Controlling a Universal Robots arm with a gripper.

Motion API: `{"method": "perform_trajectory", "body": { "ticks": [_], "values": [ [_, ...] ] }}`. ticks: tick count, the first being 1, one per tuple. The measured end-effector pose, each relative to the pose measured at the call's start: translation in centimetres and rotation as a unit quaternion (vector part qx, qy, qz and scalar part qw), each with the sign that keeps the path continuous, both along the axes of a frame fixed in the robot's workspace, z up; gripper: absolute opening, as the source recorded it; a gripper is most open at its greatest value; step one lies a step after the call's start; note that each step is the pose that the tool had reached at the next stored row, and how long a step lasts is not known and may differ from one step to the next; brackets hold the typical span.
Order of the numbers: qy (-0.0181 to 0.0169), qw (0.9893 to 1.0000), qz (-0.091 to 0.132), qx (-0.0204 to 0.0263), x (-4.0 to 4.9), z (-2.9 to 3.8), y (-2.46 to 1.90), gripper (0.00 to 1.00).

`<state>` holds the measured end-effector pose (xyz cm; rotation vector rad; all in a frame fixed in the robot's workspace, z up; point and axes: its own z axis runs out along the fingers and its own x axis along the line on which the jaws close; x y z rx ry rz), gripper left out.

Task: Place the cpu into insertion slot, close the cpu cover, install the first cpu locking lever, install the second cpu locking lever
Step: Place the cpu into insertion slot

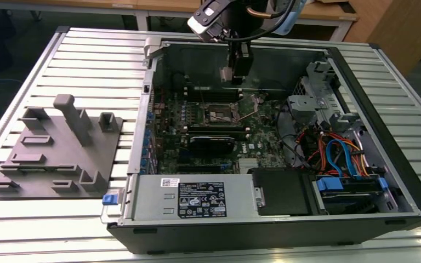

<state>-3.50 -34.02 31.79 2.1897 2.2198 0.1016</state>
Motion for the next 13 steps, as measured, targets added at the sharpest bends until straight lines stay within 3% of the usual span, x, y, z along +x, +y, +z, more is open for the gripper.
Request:
{"method": "perform_trajectory", "body": {
  "ticks": [6, 13],
  "values": [
    [-0.0001, 1.0, 0.0, 0.0001, 0.0, -0.11, 0.0, 0.54],
    [0.0001, 1.0, 0.0, -0.0001, -0.01, -0.7, 0.0, 0.54]
  ]
}}
